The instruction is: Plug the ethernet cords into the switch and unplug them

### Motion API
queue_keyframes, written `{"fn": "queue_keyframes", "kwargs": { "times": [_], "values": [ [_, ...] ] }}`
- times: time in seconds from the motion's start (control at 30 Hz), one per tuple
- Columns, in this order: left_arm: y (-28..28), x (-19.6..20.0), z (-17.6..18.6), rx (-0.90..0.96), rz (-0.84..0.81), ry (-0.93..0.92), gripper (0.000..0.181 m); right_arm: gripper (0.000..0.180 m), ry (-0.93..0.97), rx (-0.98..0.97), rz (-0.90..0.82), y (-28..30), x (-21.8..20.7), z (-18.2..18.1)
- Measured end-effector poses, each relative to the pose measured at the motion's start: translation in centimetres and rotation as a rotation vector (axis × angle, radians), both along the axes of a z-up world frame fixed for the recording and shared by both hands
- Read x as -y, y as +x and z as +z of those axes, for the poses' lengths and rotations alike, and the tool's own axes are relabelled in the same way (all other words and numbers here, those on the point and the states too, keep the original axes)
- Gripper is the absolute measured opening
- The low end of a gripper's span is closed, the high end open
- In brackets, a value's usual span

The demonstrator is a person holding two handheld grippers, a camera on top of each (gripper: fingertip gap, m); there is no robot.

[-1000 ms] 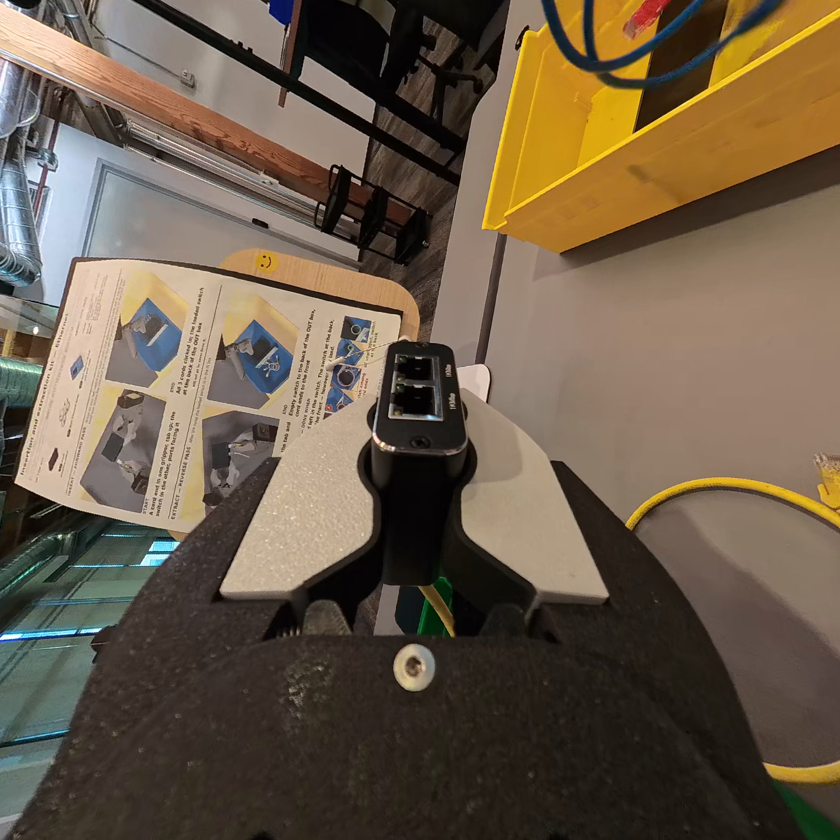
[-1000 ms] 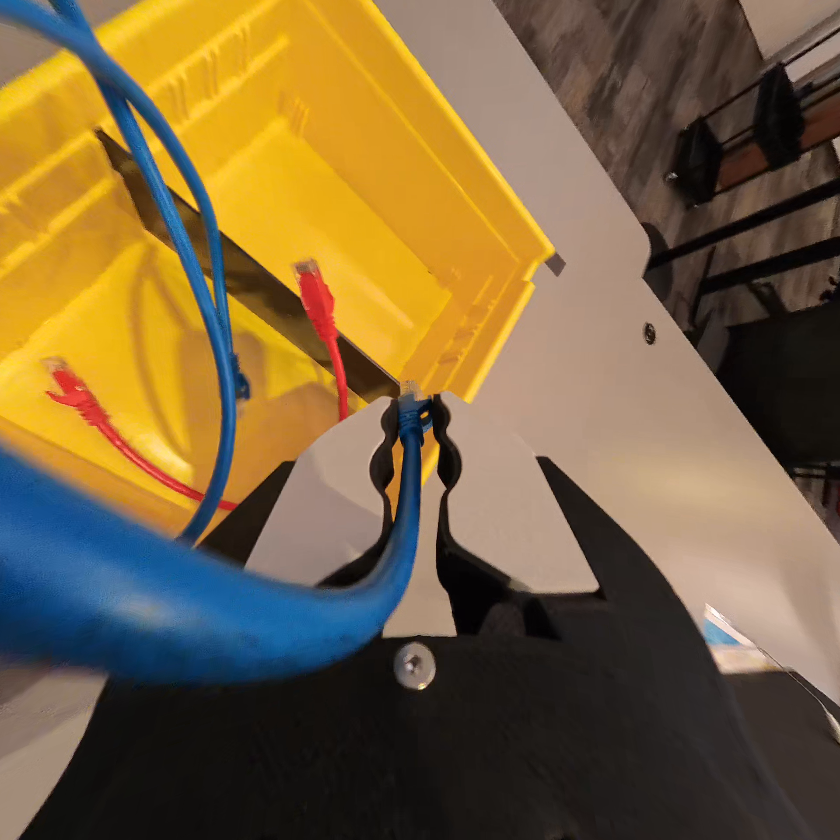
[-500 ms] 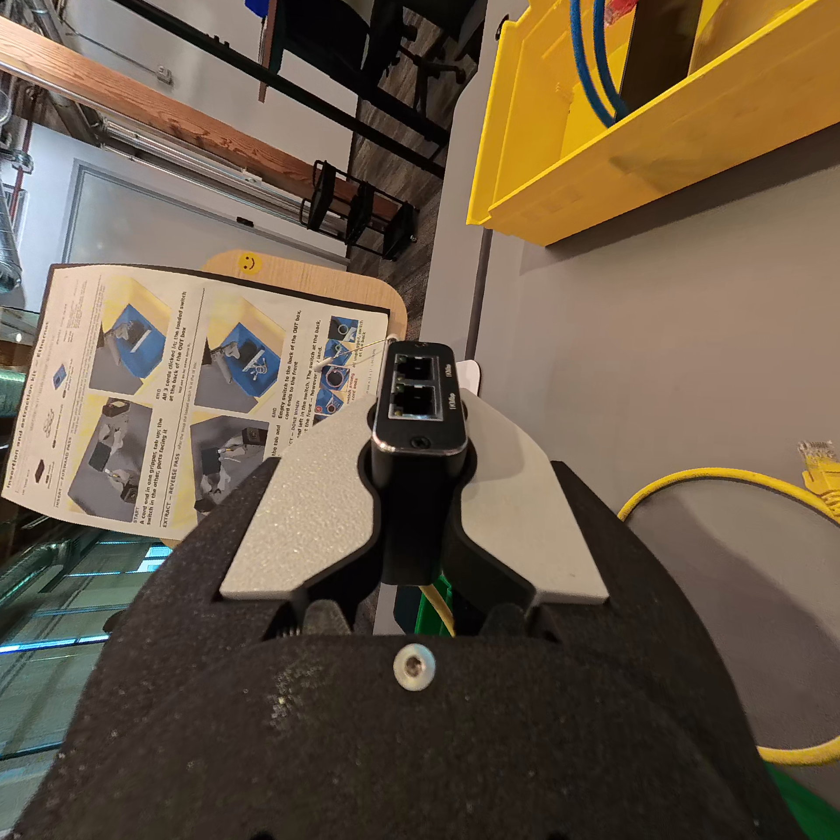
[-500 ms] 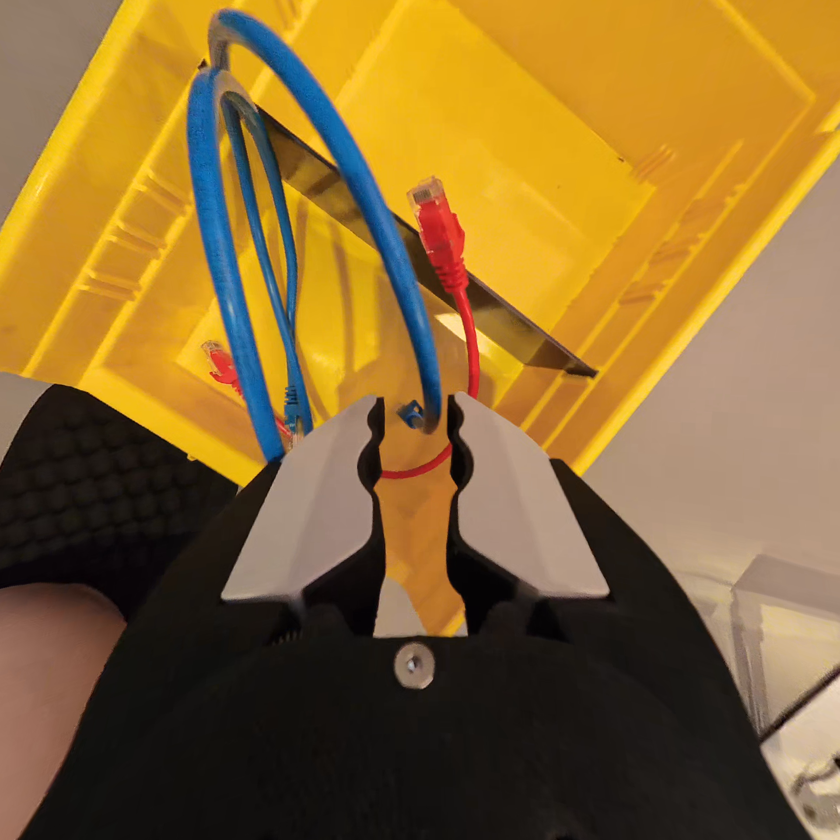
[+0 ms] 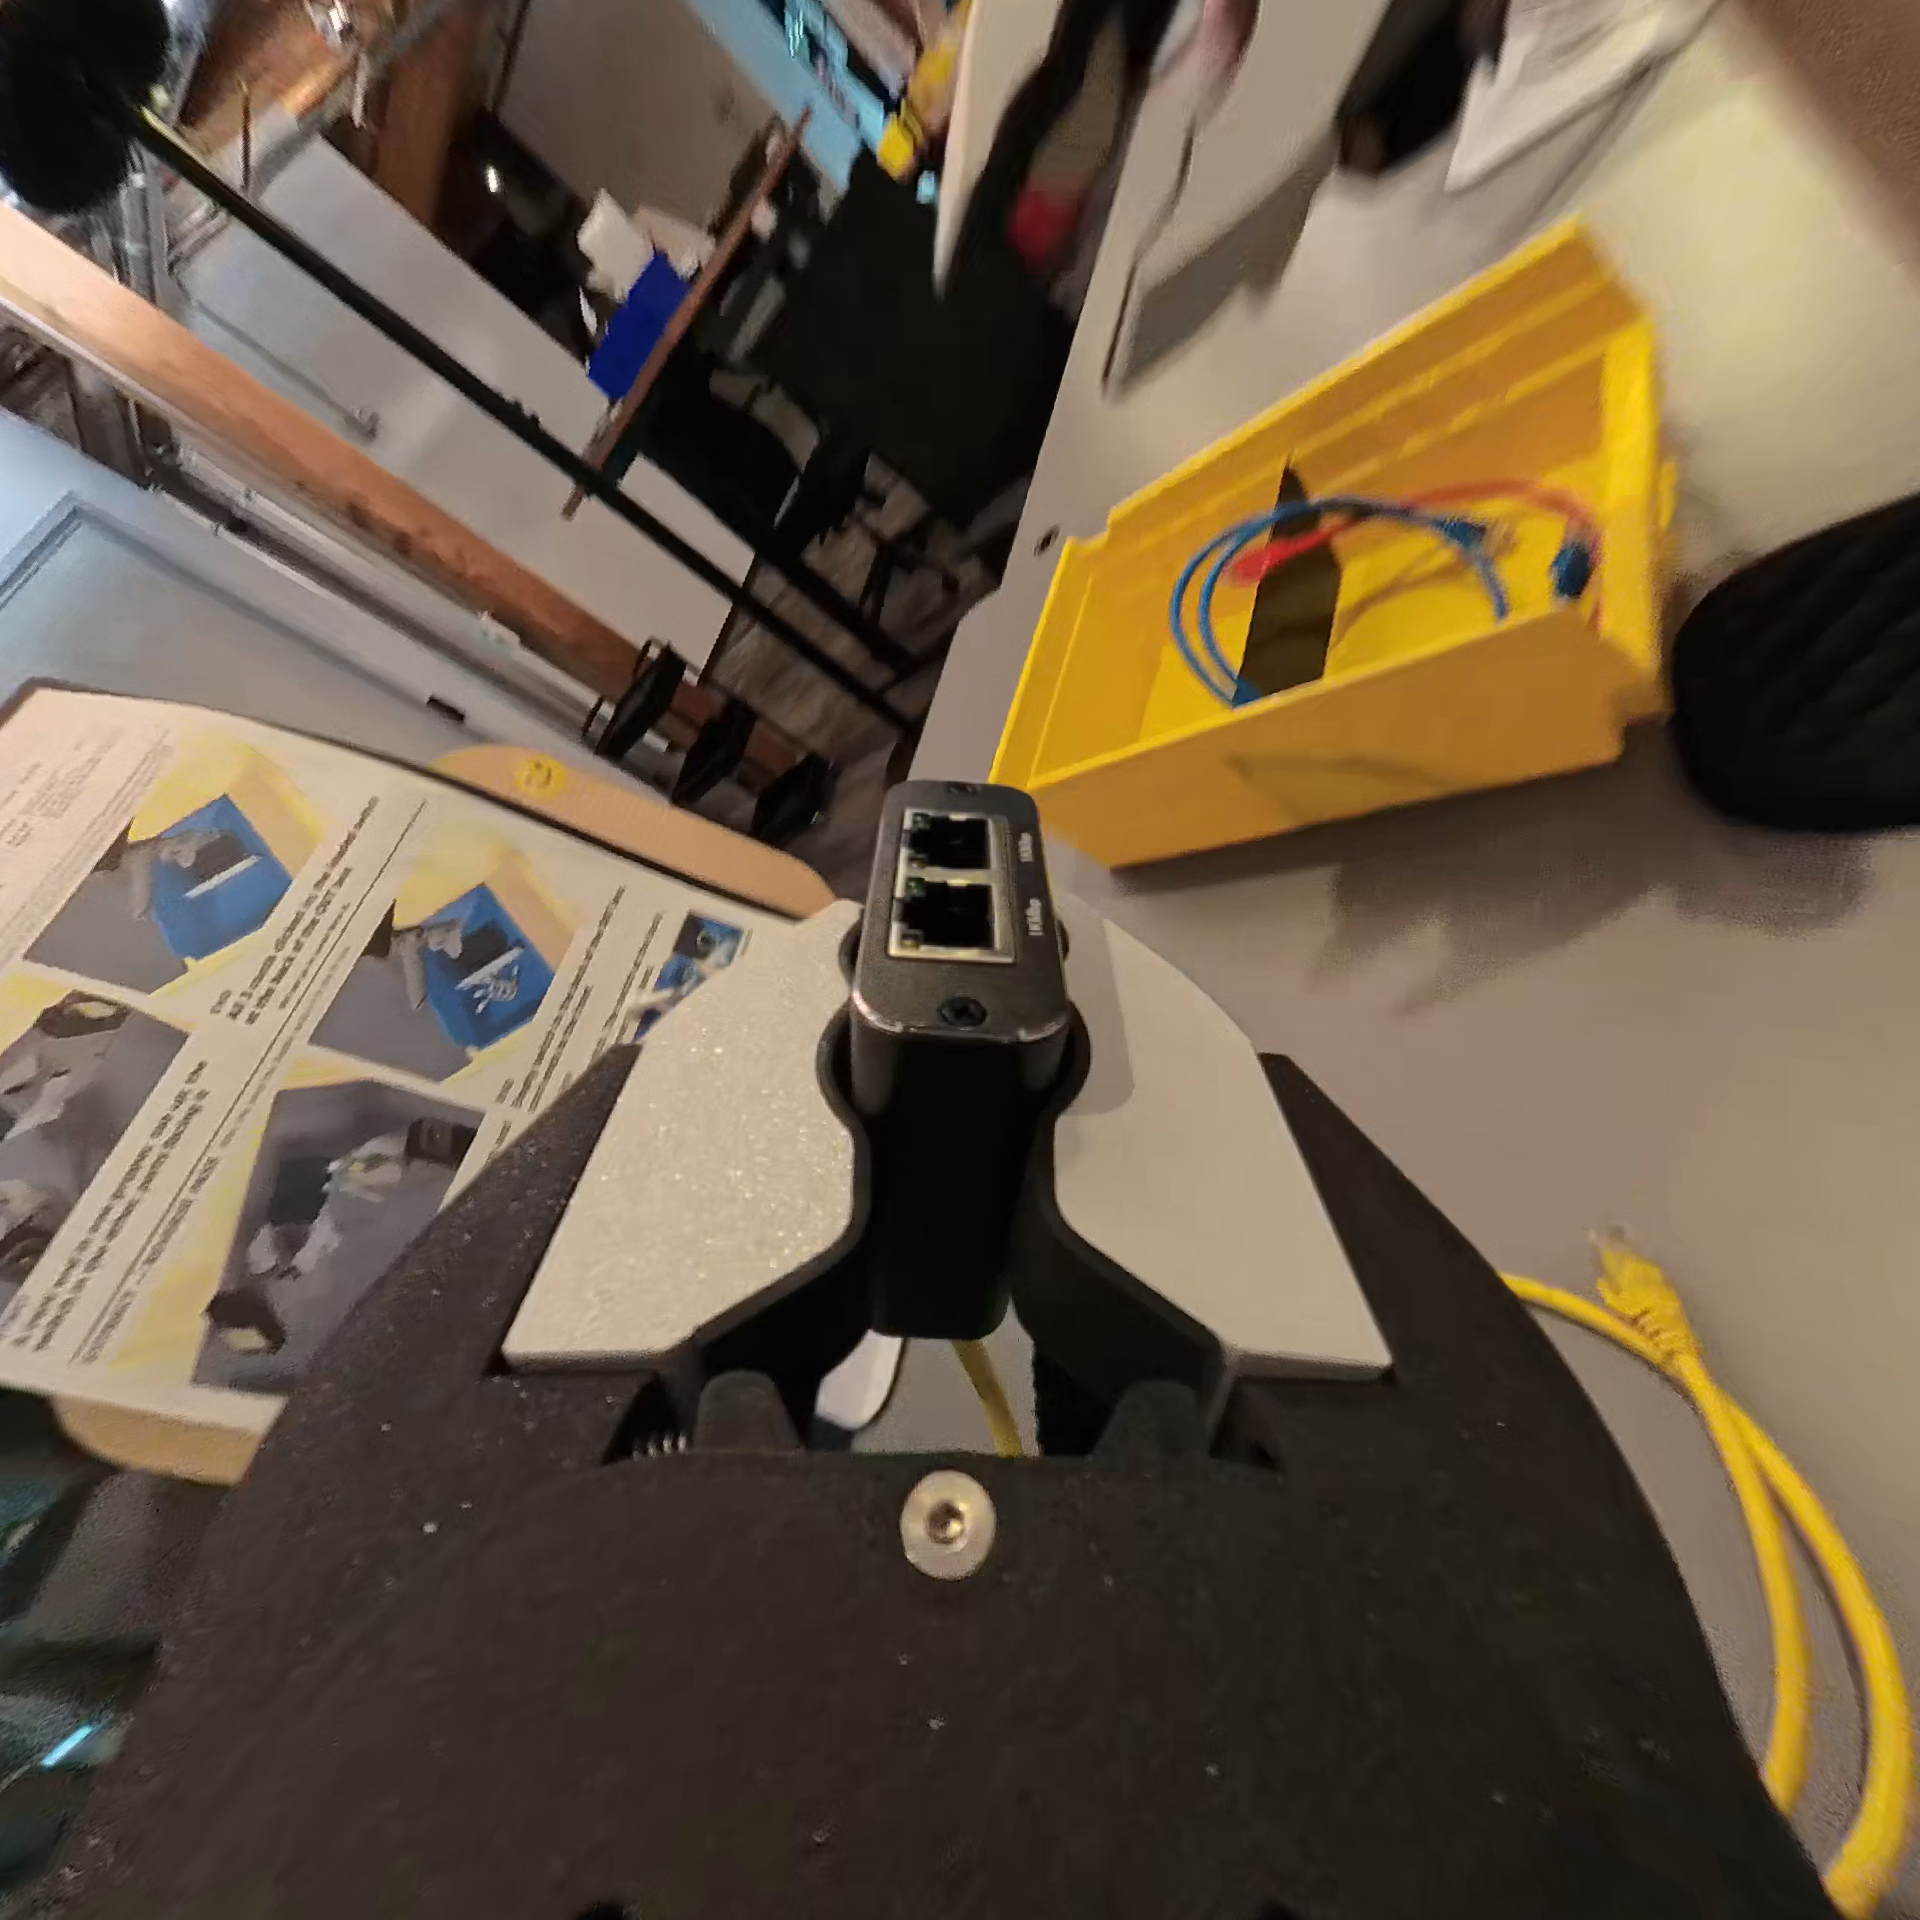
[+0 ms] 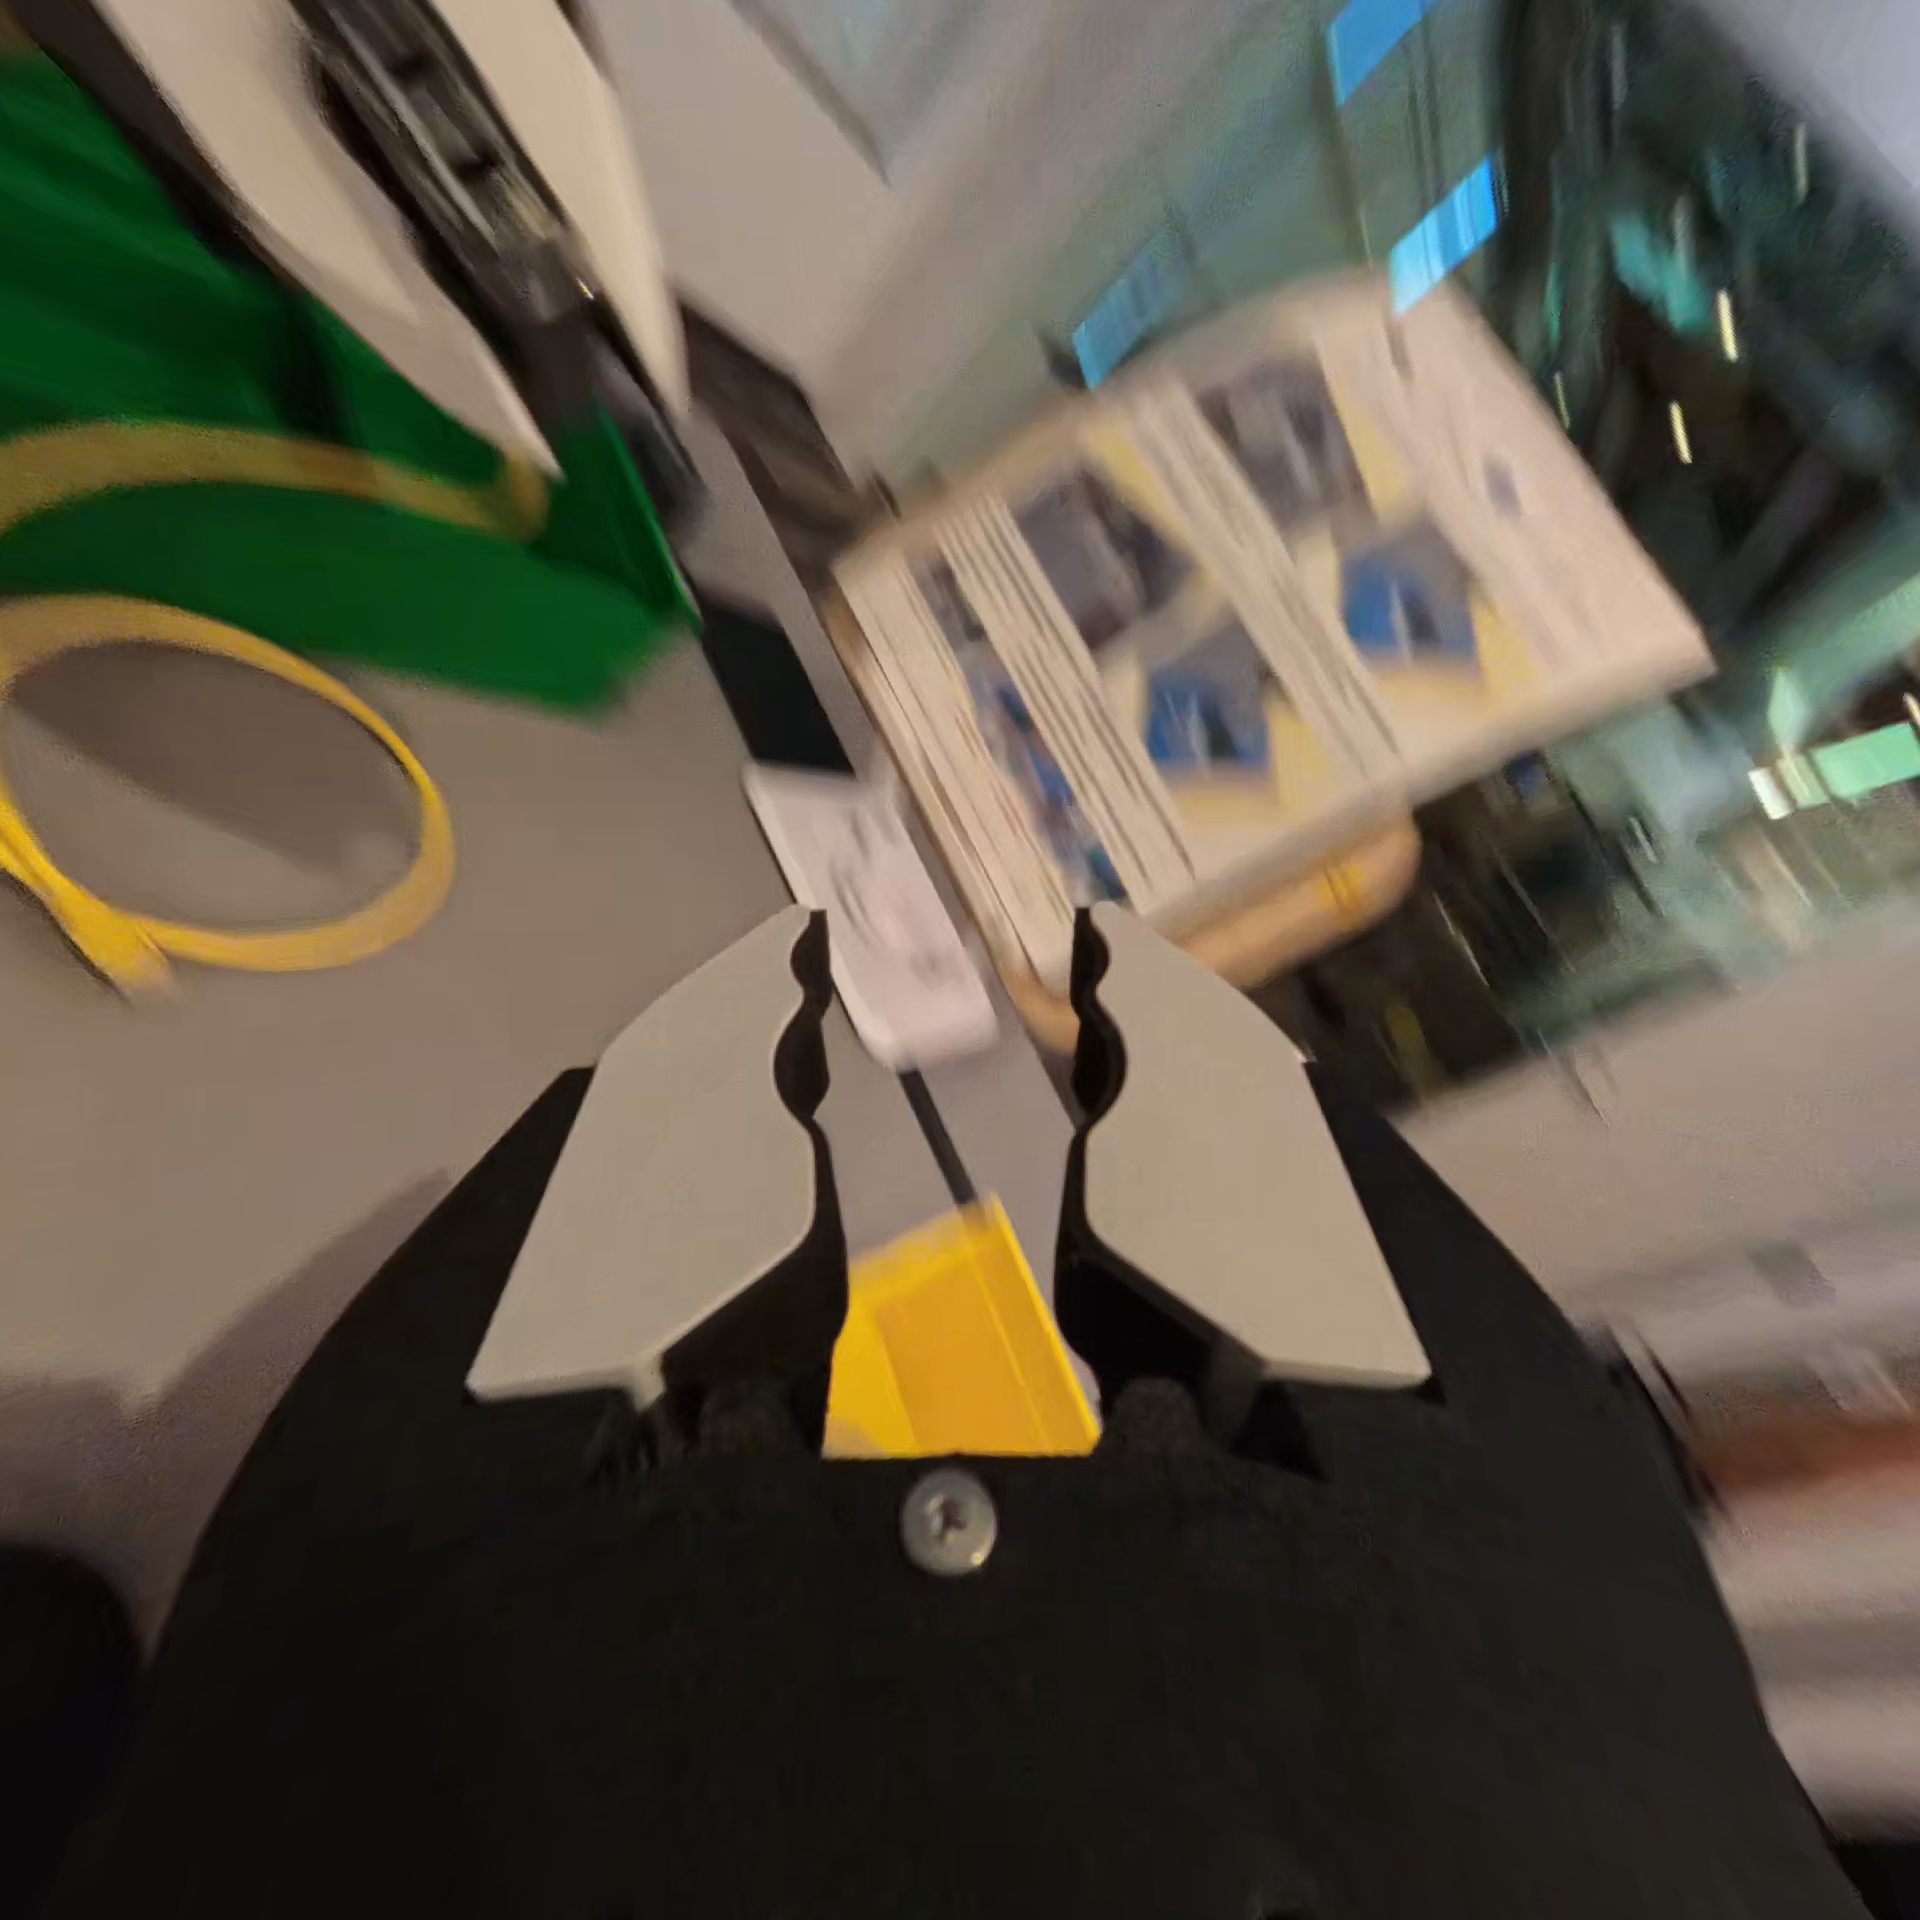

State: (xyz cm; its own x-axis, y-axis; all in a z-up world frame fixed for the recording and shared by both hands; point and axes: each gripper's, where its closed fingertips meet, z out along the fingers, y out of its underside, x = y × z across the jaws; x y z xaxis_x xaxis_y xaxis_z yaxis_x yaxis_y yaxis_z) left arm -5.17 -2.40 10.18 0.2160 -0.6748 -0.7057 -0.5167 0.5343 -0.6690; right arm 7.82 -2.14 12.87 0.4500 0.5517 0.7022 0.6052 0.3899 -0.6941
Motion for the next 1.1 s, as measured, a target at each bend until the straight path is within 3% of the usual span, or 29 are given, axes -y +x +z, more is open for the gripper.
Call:
{"fn": "queue_keyframes", "kwargs": {
  "times": [0.03, 0.1, 0.17, 0.27, 0.4, 0.57, 0.6, 0.63, 0.7, 0.8, 0.9, 1.0, 1.1],
  "values": [
    [0.1, 0.7, 0.7, 0.042, -0.038, -0.017, 0.026, 0.046, 0.006, -0.046, 0.153, -3.2, 0.9, 0.4],
    [0.1, 2.3, 1.9, 0.113, -0.131, -0.056, 0.026, 0.045, -0.04, -0.147, 0.431, -8.5, 2.6, 0.2],
    [0.0, 4.0, 3.4, 0.198, -0.23, -0.099, 0.026, 0.047, -0.146, -0.21, 0.599, -12.3, 3.2, -1.1],
    [-0.7, 6.1, 5.9, 0.345, -0.369, -0.184, 0.026, 0.052, -0.287, -0.285, 0.757, -16.3, 4.0, -3.0],
    [-1.6, 6.8, 7.0, 0.416, -0.45, -0.255, 0.026, 0.045, -0.299, -0.498, 0.877, -18.3, 4.9, -1.4],
    [-1.7, 7.2, 7.5, 0.469, -0.522, -0.32, 0.026, 0.039, -0.328, -0.515, 0.825, -19.1, 3.7, -2.4],
    [-1.6, 7.2, 7.4, 0.467, -0.525, -0.322, 0.026, 0.031, -0.334, -0.497, 0.828, -19.4, 3.7, -2.7],
    [-1.5, 7.2, 7.3, 0.465, -0.526, -0.324, 0.026, 0.012, -0.329, -0.47, 0.831, -19.5, 3.8, -3.1],
    [-1.4, 6.8, 7.0, 0.447, -0.5, -0.298, 0.027, 0.006, -0.308, -0.433, 0.79, -19.3, 3.3, -3.3],
    [-1.9, 5.6, 6.4, 0.391, -0.389, -0.21, 0.029, 0.006, -0.31, -0.382, 0.651, -18.2, 1.5, -3.0],
    [-3.3, 3.3, 6.5, 0.338, -0.159, -0.023, 0.04, 0.006, -0.206, -0.29, 0.41, -15.8, -0.9, -2.3],
    [-4.2, 1.3, 5.7, 0.177, 0.081, 0.21, 0.043, 0.006, -0.107, -0.151, 0.152, -13.5, -2.7, -1.9],
    [-3.9, 0.0, 3.8, 0.015, 0.201, 0.265, 0.046, 0.007, 0.007, -0.018, 0.005, -12.5, -3.2, -1.7]
  ]
}}
